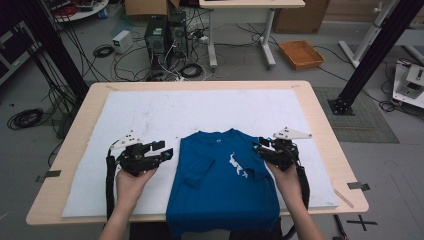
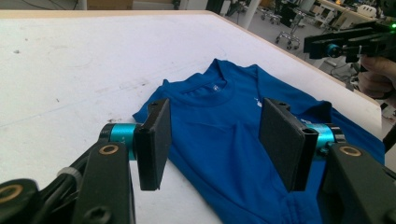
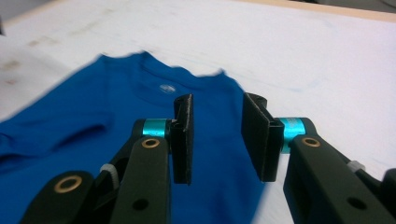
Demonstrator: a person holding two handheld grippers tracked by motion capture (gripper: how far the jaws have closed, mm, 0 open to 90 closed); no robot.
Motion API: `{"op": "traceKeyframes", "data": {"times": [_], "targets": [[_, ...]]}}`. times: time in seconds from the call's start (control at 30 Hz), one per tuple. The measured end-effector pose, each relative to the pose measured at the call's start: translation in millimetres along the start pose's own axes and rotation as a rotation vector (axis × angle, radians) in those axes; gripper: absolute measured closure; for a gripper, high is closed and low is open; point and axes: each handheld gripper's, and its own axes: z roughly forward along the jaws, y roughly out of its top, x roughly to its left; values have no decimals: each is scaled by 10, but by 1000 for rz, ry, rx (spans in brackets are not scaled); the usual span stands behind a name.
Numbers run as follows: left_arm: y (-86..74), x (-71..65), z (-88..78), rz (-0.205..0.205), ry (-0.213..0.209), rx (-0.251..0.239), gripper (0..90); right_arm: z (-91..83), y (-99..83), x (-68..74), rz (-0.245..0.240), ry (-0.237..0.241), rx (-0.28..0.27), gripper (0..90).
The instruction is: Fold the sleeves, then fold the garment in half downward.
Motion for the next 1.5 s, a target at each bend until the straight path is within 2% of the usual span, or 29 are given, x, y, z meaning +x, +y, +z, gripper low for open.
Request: {"op": "traceKeyframes", "data": {"times": [0.1, 0.13, 0.17, 0.23, 0.27, 0.5, 0.73, 0.97, 1.23, 1.33, 1.5], "targets": [[-10, 14, 18, -4, 22, 3, 442, -78, -70, -192, 49, -42, -16, 579], [-10, 14, 18, -4, 22, 3, 440, -78, -70, -192, 49, -42, -16, 579], [-14, 19, 26, 10, 33, 9, 439, -115, -86, -287, 72, -57, -29, 532], [-18, 21, 29, 18, 44, 12, 437, -145, -102, -370, 92, -68, -39, 485], [-31, 29, 30, 20, 62, 15, 434, -159, -109, -409, 96, -74, -44, 469], [-42, 82, 29, 22, 95, 21, 402, -230, -123, -569, 106, -98, -77, 392], [-46, 81, 6, 32, 106, 11, 401, -264, -129, -586, 97, -107, -95, 367], [-35, 61, -4, 36, 106, 5, 401, -252, -122, -553, 77, -102, -89, 362], [-37, 43, 7, 36, 100, 15, 401, -268, -115, -563, 86, -103, -96, 360], [-36, 33, 26, 27, 97, 19, 400, -265, -112, -564, 90, -101, -98, 360], [-53, 32, 121, 2, 105, 56, 417, -191, -133, -565, 99, -96, -80, 370]]}}
